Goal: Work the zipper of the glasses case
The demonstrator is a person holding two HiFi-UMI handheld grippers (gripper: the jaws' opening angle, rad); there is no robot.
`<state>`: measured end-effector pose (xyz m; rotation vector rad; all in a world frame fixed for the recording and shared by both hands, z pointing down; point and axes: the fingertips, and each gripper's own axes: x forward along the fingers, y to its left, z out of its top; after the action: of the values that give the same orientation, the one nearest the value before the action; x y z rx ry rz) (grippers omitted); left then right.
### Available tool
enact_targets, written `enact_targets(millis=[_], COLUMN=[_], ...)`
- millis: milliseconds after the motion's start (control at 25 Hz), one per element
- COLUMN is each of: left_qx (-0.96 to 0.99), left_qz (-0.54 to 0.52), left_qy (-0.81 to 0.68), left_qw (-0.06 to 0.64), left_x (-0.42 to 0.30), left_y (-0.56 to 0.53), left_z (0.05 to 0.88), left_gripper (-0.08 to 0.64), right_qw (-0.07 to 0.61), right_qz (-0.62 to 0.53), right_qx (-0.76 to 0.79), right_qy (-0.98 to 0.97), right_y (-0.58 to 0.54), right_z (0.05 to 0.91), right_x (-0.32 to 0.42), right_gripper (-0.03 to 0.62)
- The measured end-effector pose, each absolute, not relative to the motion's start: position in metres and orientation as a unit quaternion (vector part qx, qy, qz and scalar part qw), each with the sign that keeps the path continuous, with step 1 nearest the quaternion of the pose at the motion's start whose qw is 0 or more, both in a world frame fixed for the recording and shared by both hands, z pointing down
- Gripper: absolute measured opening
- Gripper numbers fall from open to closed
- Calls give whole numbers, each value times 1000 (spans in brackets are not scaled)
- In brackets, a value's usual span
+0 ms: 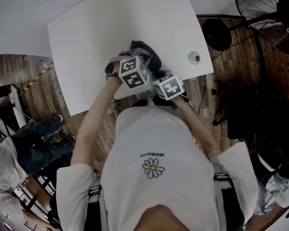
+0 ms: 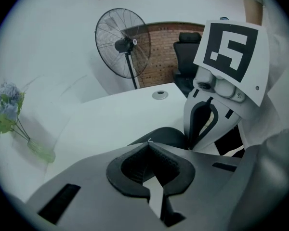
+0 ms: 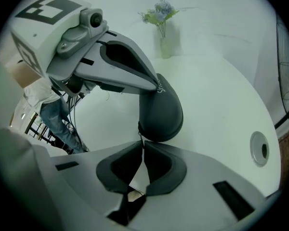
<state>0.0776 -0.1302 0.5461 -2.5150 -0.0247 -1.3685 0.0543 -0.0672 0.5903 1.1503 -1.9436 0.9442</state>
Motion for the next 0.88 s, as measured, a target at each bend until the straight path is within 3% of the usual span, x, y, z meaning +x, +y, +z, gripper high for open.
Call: enact_targets(millis=[240,440,720,880], left_qx=[-877,-908,-922,-891], left_qz=[-465,-388,-154,-40], left_qy=[11,106,354,453], left_qw=[122,114,12,-2], left_x=[76,81,41,-8], left_y=[-135,-166,-219,-219], left_z=[533,476,357,309], left_gripper=[12,12,12,12], right_qw=[350,336,226,154], right_qz=[294,193,48,1], right_qx=[494,563,634,641], right_qy=[-740,-730,-738,-751], right_y=[-70,-111,-174,-185], right_z=[563,503,392,351], right_x=[90,127,140,130], right_gripper=[12,12,9,8])
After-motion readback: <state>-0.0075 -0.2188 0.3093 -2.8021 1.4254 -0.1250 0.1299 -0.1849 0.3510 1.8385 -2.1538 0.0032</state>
